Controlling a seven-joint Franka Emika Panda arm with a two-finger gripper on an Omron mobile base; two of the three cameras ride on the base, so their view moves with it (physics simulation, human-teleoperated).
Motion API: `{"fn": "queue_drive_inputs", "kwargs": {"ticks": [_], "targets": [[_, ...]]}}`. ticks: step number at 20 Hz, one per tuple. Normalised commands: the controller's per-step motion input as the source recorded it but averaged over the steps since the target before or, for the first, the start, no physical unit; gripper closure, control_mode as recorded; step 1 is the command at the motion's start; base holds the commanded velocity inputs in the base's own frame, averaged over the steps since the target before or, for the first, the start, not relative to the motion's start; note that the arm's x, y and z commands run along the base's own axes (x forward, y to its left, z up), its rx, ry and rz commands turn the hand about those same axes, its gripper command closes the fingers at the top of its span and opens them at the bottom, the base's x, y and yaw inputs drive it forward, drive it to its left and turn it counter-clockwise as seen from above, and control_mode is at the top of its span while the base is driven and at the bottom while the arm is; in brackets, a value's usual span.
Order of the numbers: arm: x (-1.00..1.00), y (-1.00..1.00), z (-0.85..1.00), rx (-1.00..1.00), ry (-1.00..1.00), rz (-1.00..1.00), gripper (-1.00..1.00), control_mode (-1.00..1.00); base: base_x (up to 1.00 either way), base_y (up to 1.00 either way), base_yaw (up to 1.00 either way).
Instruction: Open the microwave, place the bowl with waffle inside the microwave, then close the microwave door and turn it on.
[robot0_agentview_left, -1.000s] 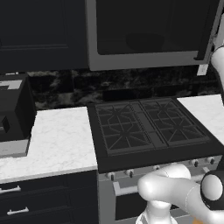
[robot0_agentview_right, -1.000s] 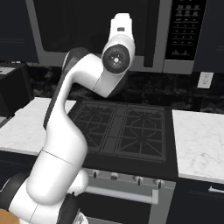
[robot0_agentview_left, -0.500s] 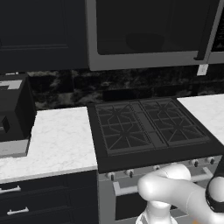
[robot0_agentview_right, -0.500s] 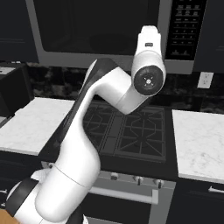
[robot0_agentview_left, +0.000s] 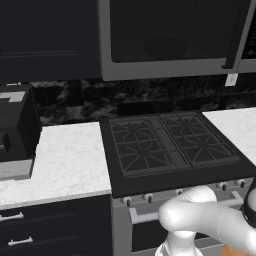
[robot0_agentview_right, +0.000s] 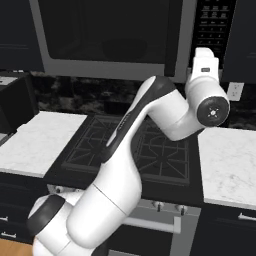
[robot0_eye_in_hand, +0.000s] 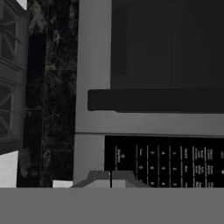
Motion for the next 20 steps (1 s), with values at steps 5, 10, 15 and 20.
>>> {"fn": "queue_drive_inputs", "kwargs": {"ticks": [5,10,15,20], "targets": [[0.34,-0.06,-0.02,0.0,0.01,0.0,1.0,-1.0,0.0,0.0,0.0],[0.61,-0.23,0.0,0.0,0.0,-0.01,1.0,-1.0,0.0,0.0,0.0],[0.29,-0.46,0.0,0.0,0.0,-0.05,1.0,-1.0,0.0,0.0,0.0],[0.25,-0.22,0.0,0.0,0.0,-0.01,1.0,-1.0,0.0,0.0,0.0]]}}
